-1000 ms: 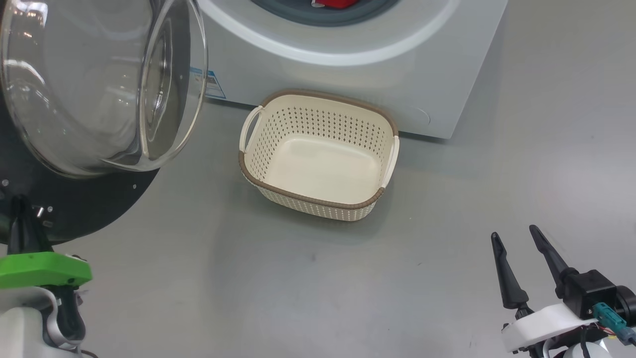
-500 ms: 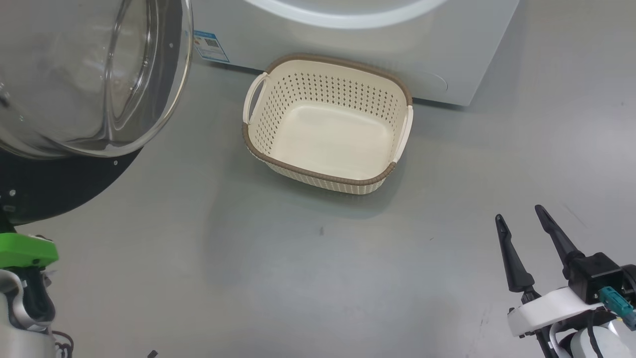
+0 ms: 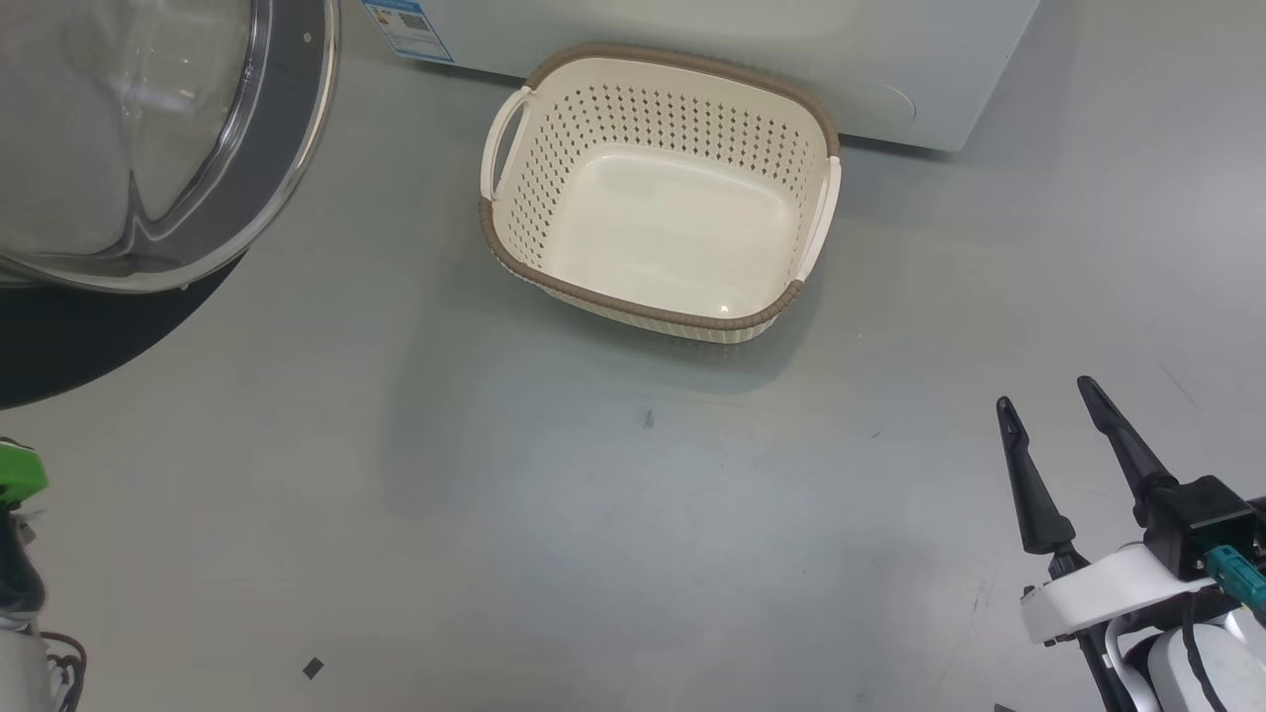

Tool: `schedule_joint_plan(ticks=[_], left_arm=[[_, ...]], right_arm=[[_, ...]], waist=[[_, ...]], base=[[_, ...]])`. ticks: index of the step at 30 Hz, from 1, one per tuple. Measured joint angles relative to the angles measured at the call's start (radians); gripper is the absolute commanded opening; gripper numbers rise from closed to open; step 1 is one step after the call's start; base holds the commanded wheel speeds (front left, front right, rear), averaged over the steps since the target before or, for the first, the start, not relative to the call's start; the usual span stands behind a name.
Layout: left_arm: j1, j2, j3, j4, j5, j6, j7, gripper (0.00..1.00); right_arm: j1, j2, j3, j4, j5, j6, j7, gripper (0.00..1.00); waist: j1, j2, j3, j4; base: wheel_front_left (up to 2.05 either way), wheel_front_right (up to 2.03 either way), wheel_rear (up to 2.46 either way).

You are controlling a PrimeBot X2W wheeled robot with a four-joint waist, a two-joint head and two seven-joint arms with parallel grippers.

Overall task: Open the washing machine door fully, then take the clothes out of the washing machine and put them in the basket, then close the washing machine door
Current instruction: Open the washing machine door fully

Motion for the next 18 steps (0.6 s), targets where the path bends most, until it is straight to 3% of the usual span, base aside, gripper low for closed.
schedule_joint_plan(ticks=[18], left_arm=[[-0.018, -0.016, -0.019, 0.048, 0.046, -0.038, 0.0, 0.0]], right_arm=[[-0.01, 0.027, 0.004, 0.047, 0.013, 0.004, -0.003, 1.0]], waist=[[0.0, 0.0, -0.054, -0.005]], base=[[0.0, 0.0, 0.0]])
